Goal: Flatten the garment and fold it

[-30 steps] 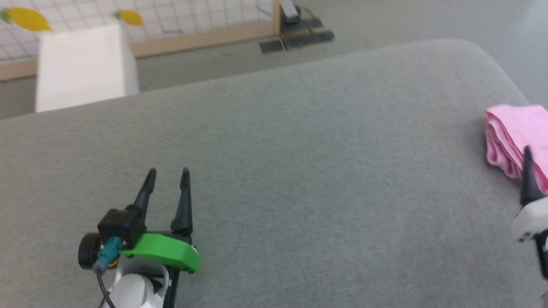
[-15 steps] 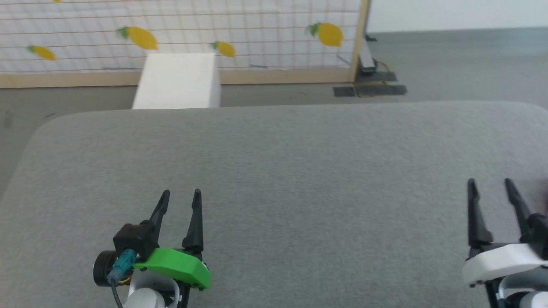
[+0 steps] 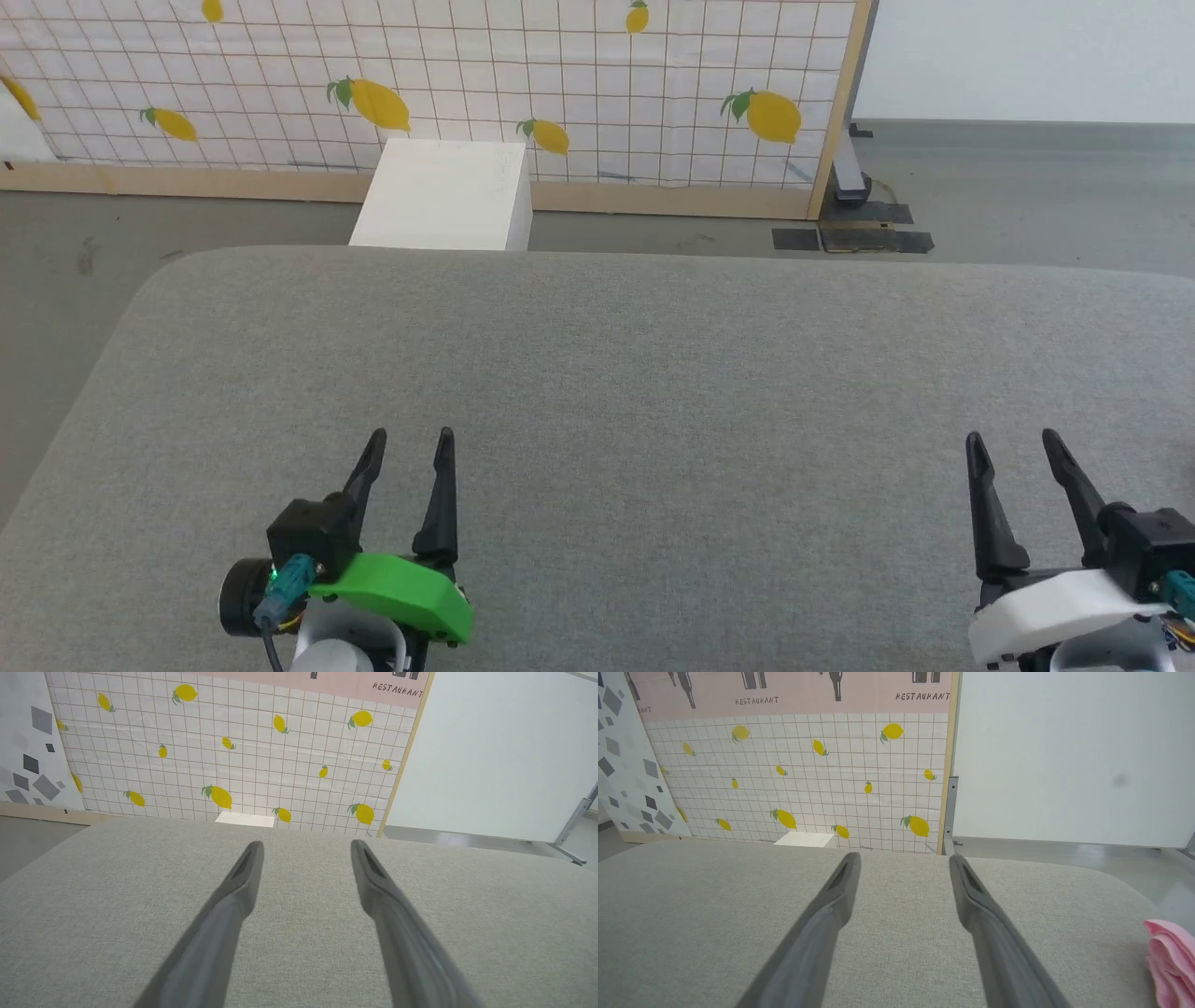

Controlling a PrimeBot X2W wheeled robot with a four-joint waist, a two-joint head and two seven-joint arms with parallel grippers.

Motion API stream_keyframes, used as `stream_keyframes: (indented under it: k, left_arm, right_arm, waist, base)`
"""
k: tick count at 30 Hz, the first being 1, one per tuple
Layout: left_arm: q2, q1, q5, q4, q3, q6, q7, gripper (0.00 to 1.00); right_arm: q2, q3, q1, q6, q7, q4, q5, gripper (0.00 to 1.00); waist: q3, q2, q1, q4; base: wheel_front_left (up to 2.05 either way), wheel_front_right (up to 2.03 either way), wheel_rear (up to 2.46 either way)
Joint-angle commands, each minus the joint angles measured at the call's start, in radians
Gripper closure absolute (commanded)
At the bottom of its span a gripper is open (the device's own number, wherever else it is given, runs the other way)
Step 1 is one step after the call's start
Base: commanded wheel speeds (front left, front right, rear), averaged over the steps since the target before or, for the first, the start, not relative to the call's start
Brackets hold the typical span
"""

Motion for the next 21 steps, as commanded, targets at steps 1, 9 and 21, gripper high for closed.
stream_keyframes:
  k: [1,9,21]
  left_arm:
    - [-0.005,0.012,0.012,-0.003,0.002,-0.006,-0.005,0.0]
    - [-0.005,0.0,0.007,0.001,0.006,-0.001,0.001,1.0]
    - [-0.006,0.001,0.012,-0.003,0.006,-0.001,0.005,1.0]
  right_arm:
    - [0.002,0.002,0.013,-0.002,-0.007,0.0,0.011,0.0]
    - [0.0,0.012,0.006,0.0,-0.007,0.007,0.03,1.0]
    - [0.0,0.014,0.005,0.0,-0.005,0.007,0.028,1.0]
  waist:
    - [0.0,0.0,0.0001,0.0]
    - [0.001,0.0,0.0001,-0.004]
    - [0.002,0.0,0.0001,-0.006]
  base:
    - [0.0,0.0,0.0]
    - [0.0,0.0,0.0]
    - [0.0,0.0,0.0]
